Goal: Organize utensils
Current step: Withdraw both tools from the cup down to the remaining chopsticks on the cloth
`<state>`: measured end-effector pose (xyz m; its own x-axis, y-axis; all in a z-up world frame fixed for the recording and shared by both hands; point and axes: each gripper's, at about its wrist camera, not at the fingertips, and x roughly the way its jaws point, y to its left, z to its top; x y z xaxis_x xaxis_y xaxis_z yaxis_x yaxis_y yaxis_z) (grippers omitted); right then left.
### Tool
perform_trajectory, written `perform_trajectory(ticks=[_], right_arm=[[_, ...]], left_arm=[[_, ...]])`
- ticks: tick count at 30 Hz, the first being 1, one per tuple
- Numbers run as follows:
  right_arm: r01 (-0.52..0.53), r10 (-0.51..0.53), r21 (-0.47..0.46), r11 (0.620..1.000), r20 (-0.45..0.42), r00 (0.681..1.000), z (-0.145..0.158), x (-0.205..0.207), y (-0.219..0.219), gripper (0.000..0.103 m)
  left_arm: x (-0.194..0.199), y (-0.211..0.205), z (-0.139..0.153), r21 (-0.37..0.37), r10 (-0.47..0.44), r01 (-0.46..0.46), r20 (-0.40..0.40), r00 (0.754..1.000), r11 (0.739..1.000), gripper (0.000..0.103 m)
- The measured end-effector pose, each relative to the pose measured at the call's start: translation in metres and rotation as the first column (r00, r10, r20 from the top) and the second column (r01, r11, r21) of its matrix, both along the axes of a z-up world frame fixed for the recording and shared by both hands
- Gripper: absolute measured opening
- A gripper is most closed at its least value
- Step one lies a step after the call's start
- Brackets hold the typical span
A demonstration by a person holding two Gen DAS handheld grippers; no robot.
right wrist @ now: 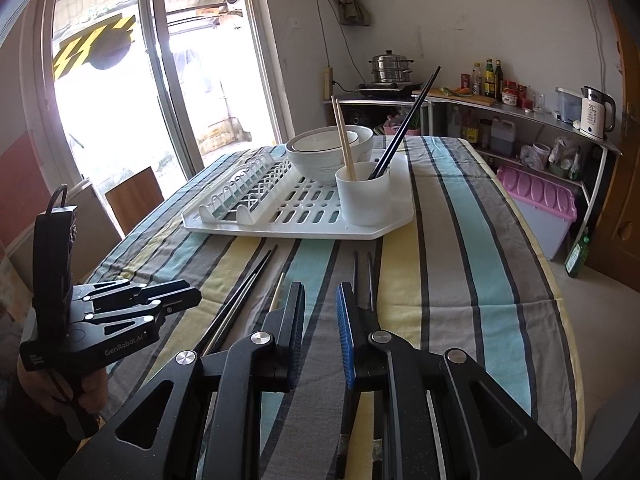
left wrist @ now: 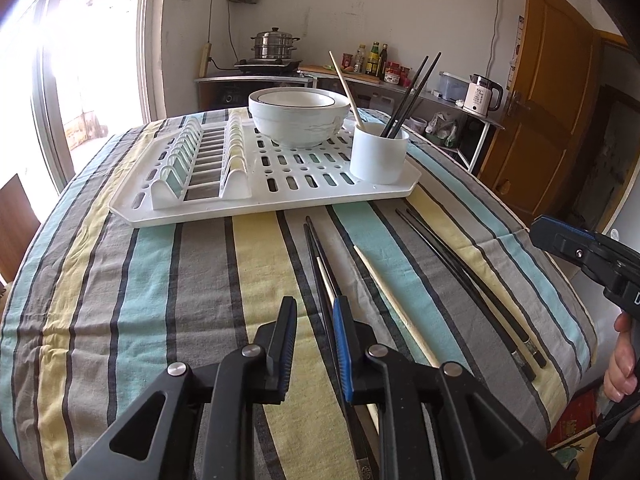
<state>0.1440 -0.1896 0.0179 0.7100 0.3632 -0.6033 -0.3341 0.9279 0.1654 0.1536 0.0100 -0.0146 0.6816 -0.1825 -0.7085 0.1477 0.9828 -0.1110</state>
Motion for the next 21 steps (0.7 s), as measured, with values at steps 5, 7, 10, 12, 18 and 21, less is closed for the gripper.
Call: perform_trajectory(ticks=[5,7,10,12,18,21], right_arm=[[-0.020,0.020,-0.004,1.000,-0.038,0.999,-0.010,0.011,0.010,0.017],[-0.031,0.031,-0.007,0.999,-0.053,0.998,-0.014,0.014,0.015,0.017],[-0.048,0.047,-0.009,0.999,-0.073,0.996,-0.021,0.019,0.022,0.017],[-0.054,0.053,-0.008,0.999,-0.082,0.995,-0.025,0.020,0.026,0.017],[-0.058,0.057,-0.005,0.998,-0.094,0.994,-0.028,0.023,0.029,0.017],[-0.062,0.062,-0.004,0.998,-0.099,0.993,-0.028,0.025,0.033,0.017]], left_arm=[[0.013,0.001,-0.010,-0.002,-0.010,0.009,-0.039,0.999,1.000,0.020],[0.017,0.000,-0.014,-0.006,-0.015,0.015,-0.053,0.998,1.000,0.021],[0.021,-0.002,-0.018,-0.002,-0.021,0.021,-0.067,0.998,1.000,0.021],[0.024,-0.005,-0.021,0.015,-0.025,0.027,-0.080,0.996,1.000,0.022],[0.027,-0.011,-0.027,0.067,-0.037,0.043,-0.093,0.995,0.997,0.029],[0.028,-0.010,-0.028,0.094,-0.028,0.037,-0.093,0.995,0.995,0.030]])
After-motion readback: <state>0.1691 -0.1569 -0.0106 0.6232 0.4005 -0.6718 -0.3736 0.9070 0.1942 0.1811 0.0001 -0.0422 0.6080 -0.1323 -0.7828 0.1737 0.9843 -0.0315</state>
